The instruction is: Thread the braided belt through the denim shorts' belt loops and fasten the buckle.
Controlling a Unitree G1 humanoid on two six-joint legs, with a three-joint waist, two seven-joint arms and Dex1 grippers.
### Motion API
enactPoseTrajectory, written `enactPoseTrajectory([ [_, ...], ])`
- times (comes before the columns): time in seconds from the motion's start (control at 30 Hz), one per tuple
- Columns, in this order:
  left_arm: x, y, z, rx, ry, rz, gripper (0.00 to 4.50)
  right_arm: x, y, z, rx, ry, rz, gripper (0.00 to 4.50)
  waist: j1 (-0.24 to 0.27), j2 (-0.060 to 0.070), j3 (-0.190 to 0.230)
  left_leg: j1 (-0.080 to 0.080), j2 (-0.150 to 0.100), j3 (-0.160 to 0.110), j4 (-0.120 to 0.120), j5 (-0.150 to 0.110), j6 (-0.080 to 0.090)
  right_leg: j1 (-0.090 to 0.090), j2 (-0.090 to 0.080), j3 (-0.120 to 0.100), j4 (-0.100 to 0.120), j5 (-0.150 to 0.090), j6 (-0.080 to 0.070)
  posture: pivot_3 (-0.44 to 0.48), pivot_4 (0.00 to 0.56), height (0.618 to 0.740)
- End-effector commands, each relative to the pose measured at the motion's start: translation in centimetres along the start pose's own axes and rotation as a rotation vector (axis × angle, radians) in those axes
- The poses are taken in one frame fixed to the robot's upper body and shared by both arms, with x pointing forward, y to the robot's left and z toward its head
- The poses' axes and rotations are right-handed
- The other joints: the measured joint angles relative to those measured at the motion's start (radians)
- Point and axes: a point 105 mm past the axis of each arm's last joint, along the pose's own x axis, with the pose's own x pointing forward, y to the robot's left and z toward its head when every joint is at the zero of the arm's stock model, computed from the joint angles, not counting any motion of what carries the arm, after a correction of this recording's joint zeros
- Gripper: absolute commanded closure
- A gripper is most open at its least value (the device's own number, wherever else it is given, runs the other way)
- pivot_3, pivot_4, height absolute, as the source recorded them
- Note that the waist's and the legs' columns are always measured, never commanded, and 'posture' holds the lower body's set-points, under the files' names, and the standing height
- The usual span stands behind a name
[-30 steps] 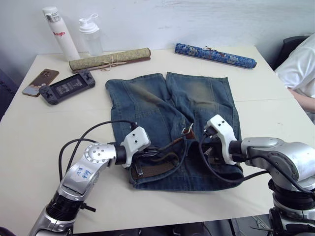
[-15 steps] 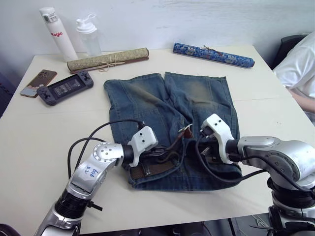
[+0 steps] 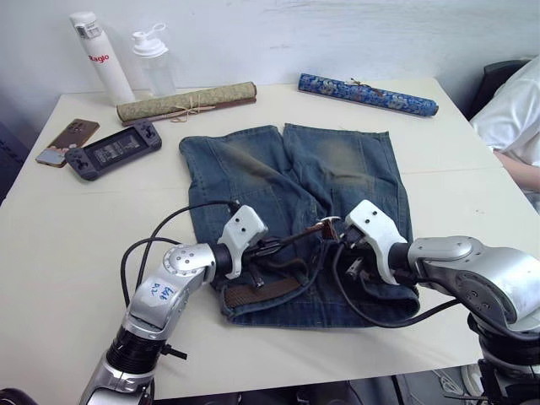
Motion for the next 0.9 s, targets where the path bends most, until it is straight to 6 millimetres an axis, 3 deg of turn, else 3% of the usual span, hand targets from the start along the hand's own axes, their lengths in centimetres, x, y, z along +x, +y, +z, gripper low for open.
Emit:
enactPoseTrajectory([
  [0.03, 1.1, -2.1, 1.6, 0.072, -0.064, -0.116, 4.5, 0.0, 0.8, 1.0, -0.017, -0.049, 0.024, 4.48, 0.001, 0.0, 0.0, 0.0, 0.0, 0.0, 0.0, 0.0, 0.0, 0.0, 0.0, 0.0, 0.0, 0.0, 0.0, 0.0, 0.15, 0.737],
  [0.5, 4.0, -2.4, 3.9, 0.021, -0.154, -0.059, 4.5, 1.1, -0.2, 1.9, -0.012, -0.079, -0.104, 4.48, 0.003, 0.0, 0.0, 0.0, 0.0, 0.0, 0.001, 0.0, 0.0, 0.0, 0.0, 0.0, 0.0, 0.0, 0.0, 0.0, 0.15, 0.737],
  [0.7, 3.2, -1.4, 3.6, 0.011, -0.138, -0.027, 4.5, 0.8, -1.3, 0.4, -0.224, -0.005, -0.194, 4.48, 0.004, 0.0, 0.0, 0.0, 0.0, 0.0, 0.0, 0.0, 0.0, 0.0, 0.0, 0.0, -0.001, 0.0, 0.0, 0.0, 0.15, 0.737],
  [0.9, 2.1, 0.1, 2.2, 0.024, -0.089, 0.015, 4.5, 0.2, -1.8, 0.8, -0.329, -0.032, -0.205, 4.48, 0.004, 0.0, 0.0, 0.0, 0.0, 0.0, 0.0, 0.0, 0.0, 0.0, 0.0, -0.001, 0.0, 0.0, 0.0, 0.0, 0.15, 0.737],
])
